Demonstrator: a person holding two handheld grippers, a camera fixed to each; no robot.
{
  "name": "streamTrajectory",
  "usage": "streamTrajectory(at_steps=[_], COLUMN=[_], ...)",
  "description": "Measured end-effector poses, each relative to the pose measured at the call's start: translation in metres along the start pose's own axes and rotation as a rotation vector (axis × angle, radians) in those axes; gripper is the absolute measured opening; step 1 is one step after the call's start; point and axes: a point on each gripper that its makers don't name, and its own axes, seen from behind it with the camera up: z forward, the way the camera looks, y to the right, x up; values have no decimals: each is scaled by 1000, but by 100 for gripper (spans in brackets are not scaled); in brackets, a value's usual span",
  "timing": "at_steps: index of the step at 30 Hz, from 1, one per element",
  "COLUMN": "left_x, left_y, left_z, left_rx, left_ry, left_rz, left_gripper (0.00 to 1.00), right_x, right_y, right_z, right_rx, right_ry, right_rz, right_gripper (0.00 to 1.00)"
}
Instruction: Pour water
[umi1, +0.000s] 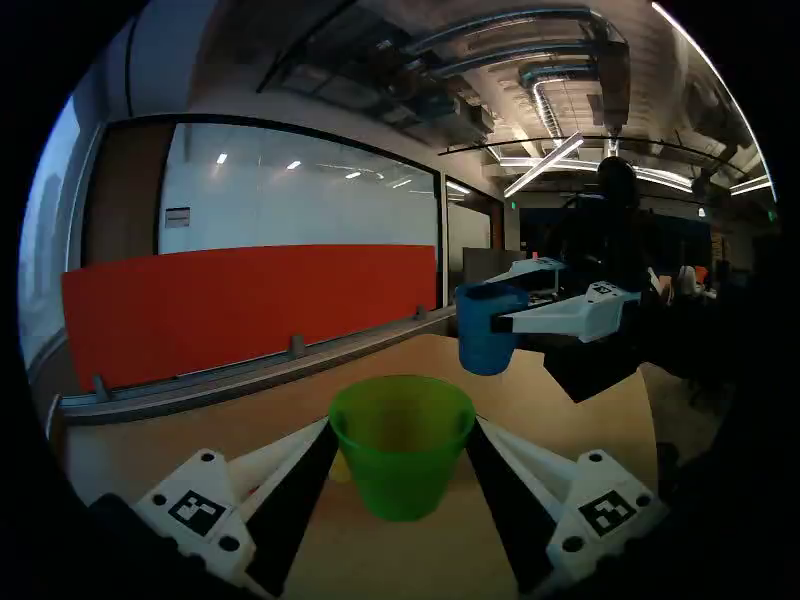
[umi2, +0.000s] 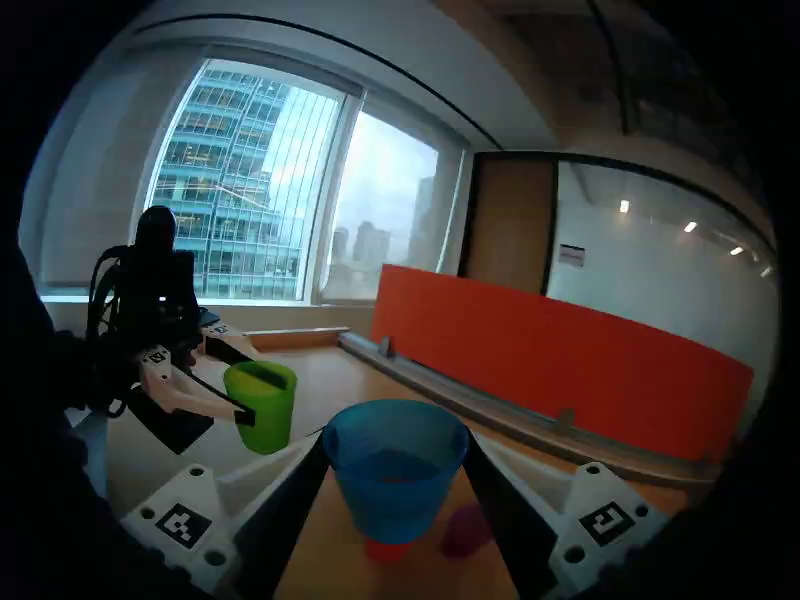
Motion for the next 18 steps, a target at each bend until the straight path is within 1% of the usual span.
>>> streamTrajectory(at_steps=[8,18], left_x=[3,4], left_y=[9,17], left_z=[0,4], left_rx=[-19,-38], left_ry=[4,5], left_rz=[-1,0], left_gripper=[87,87], right_x=[22,48], right_y=[4,9], right_z=[3,9], right_rx=[-3,-3], right_ry=[20,40], right_rz=[-70,-168], right_gripper=[92,92])
